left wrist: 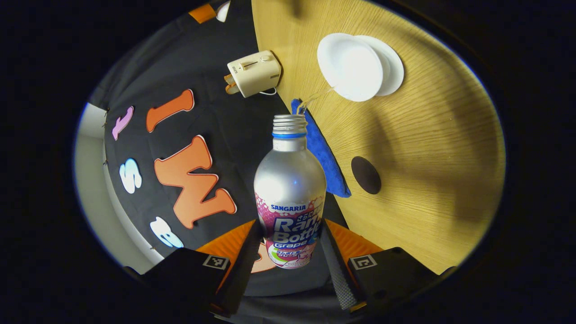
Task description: Open the teacup lid with one hand, grasp the water bottle and pour water into the teacup with the other hand; after pouring, place the water bottle on the coaster and then close the teacup lid.
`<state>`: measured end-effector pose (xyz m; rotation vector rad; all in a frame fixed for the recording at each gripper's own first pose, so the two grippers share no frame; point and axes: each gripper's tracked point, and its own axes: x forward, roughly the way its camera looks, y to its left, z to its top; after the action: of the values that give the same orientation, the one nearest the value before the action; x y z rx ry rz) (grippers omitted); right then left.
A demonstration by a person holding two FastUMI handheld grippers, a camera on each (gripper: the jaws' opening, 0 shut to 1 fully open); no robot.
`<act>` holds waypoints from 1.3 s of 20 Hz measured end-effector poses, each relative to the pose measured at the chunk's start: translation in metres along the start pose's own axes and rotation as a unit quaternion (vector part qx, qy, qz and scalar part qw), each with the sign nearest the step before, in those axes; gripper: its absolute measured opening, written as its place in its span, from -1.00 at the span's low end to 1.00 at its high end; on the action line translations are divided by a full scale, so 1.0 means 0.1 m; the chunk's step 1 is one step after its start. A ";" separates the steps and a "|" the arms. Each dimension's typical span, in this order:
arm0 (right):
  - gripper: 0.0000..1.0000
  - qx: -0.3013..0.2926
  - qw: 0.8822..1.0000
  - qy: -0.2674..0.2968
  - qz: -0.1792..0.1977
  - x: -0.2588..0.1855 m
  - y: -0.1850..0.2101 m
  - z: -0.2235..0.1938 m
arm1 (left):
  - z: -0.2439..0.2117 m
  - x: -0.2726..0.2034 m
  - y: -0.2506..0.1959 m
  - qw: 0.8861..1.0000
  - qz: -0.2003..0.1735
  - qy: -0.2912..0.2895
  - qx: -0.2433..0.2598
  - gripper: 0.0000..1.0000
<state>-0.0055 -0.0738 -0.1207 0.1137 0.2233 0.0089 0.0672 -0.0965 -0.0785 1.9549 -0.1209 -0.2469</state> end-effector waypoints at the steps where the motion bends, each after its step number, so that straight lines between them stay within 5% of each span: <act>1: -0.56 0.000 1.000 0.001 0.003 0.01 0.01 0.01 | 0.02 -0.02 0.03 1.000 0.003 -0.002 0.004 0.69; 26: -0.56 0.000 1.000 -0.016 0.003 -0.06 -0.01 0.10 | 0.01 -0.09 0.53 0.996 0.058 0.004 0.074 0.60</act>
<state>-0.0087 -0.0757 -0.1097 0.1136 0.1914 0.0128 0.0603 -0.1163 -0.0294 2.0874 -0.2521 -0.1566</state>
